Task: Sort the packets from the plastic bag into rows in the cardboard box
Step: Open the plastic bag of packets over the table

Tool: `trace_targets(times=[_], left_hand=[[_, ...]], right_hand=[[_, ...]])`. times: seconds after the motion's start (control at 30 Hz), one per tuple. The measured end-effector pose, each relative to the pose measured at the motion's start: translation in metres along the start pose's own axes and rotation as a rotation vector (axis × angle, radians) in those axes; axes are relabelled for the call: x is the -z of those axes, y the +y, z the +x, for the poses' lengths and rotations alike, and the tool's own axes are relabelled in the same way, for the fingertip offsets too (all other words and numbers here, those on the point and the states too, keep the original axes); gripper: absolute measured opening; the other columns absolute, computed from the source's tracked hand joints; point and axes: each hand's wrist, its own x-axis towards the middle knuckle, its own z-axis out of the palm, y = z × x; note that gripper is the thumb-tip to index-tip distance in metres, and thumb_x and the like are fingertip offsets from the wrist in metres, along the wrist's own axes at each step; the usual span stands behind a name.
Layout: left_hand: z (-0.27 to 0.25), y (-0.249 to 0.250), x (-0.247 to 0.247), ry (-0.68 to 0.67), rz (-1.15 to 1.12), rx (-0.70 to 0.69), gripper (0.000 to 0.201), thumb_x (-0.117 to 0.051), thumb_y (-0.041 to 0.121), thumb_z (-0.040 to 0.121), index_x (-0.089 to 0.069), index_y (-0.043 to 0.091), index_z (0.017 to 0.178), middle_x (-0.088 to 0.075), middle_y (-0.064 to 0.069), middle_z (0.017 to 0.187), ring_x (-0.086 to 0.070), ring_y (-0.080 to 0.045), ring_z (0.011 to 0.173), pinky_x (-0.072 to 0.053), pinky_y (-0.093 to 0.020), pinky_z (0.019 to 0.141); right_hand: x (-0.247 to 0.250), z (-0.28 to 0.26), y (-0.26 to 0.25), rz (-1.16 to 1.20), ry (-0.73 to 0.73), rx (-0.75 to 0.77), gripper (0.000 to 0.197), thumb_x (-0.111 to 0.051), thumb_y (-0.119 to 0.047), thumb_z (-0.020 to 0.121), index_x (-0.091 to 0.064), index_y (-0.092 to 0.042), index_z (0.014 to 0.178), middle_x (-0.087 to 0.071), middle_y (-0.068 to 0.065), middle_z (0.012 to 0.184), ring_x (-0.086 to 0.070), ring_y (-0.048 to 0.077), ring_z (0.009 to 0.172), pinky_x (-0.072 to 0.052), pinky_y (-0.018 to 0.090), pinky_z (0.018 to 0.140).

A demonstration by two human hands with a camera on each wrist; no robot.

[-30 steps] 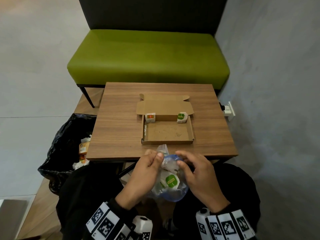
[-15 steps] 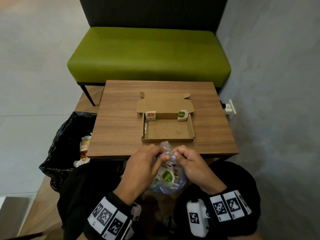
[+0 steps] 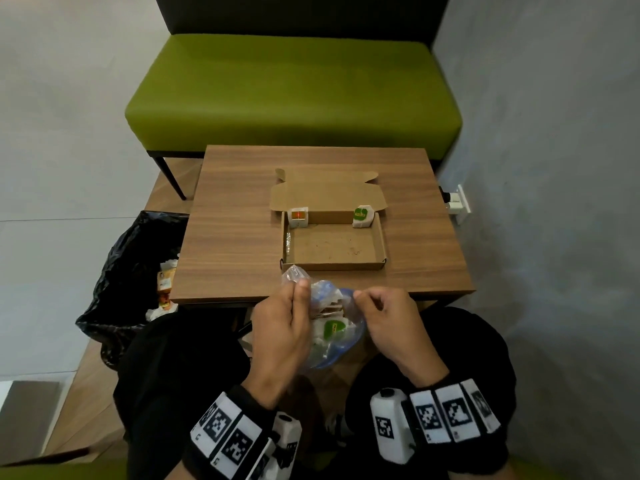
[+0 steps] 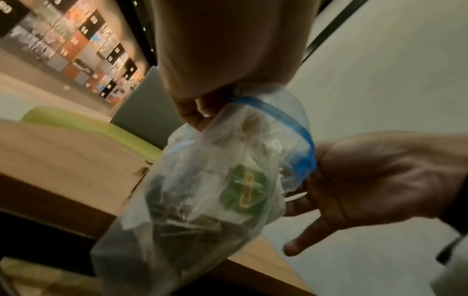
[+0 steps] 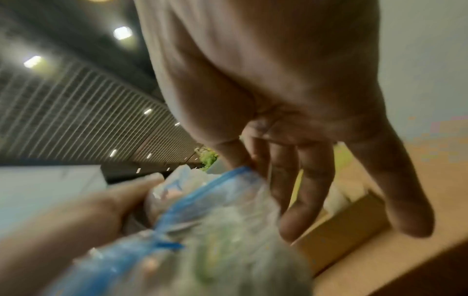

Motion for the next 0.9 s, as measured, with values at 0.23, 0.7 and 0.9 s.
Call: trace_targets(times=[0.23,0.7,0.9], left_hand=[[0.004,-0.022,0.002,-0.112,-0.071,0.250,0.052,-0.043,0.041,0.103,-0.064,0.009,0.068,-0.068,-0.008,0.063,-0.066,-0.023,0.062,-0.054,-0.046,0.063],[0.013,-0.004,0.007,-0.332,0.413,-0.159,0.025,-0.050,0.037,0.100,-0.068,0.021,0.093,-0.064,0.010,0.083,-0.058,-0.006,0.075,-0.050,-0.028,0.069],[0.011,-0.008,0.003,-0.172,0.251,0.076,0.035,-0.043,0.035,0.102,-0.059,0.022,0.074,-0.062,0.005,0.064,-0.060,-0.011,0.059,-0.053,-0.041,0.059]], right_hand=[[0.001,-0.001,-0.014,0.681,-0.094,-0.433,0.035,-0.043,-0.022,0.106,-0.071,-0.007,0.092,-0.075,0.008,0.082,-0.068,0.019,0.074,-0.049,0.030,0.066],[-0.005,0.000,-0.019,0.625,-0.178,-0.334,0.039,-0.041,-0.022,0.107,-0.062,0.011,0.100,-0.060,0.012,0.070,-0.059,0.012,0.056,-0.050,0.018,0.053],[-0.008,-0.010,-0.010,0.096,0.026,-0.062,0.044,-0.074,-0.045,0.084,-0.059,-0.023,0.119,-0.065,-0.008,0.106,-0.066,0.010,0.091,-0.058,0.034,0.081]])
